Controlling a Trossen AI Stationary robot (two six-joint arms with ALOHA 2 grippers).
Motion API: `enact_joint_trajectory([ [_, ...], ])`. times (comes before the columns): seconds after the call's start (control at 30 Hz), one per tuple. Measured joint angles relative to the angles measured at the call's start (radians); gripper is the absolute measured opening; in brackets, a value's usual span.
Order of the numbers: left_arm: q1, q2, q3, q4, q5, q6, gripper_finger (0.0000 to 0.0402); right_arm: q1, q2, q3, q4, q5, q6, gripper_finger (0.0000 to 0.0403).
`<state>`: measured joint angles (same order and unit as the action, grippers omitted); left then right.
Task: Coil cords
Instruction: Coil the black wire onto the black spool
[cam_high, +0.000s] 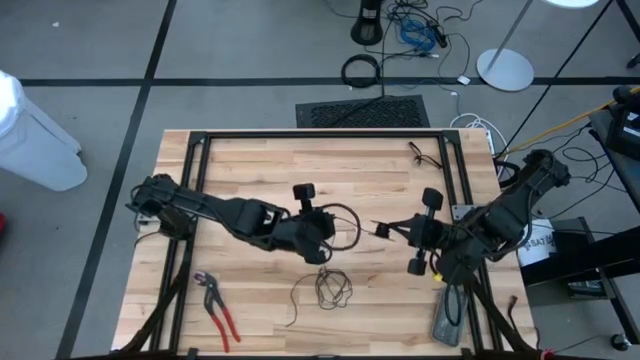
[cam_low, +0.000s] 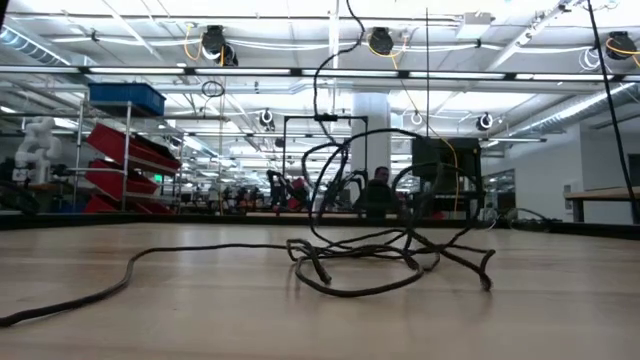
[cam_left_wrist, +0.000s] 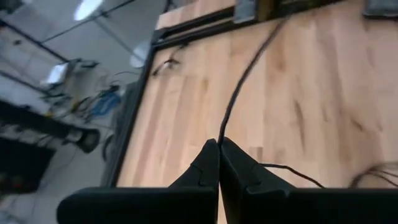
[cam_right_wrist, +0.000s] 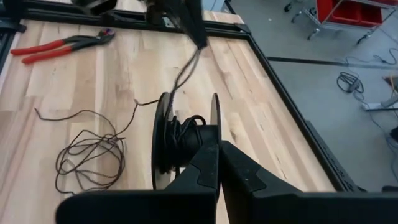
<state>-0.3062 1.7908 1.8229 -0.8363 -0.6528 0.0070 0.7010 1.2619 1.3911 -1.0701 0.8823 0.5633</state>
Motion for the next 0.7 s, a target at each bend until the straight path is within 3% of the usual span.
enact_joint_trajectory([
  [0.13, 0.002, 0.008, -0.003, -0.008, 0.091, 0.072, 0.0001, -0.017, -0.001, -0.018, 0.032, 0.001, -0.017, 0.0000],
  [0.43, 0.050, 0.005, -0.023, 0.106, 0.332, 0.157, 0.0001, -0.053, -0.078, -0.284, 0.314, -0.081, -0.060, 0.0000],
  [0.7, 0.080, -0.047, -0.297, 0.472, 0.400, 0.167, 0.0001, -0.007, -0.216, -0.521, 0.494, -0.106, -0.036, 0.0000],
])
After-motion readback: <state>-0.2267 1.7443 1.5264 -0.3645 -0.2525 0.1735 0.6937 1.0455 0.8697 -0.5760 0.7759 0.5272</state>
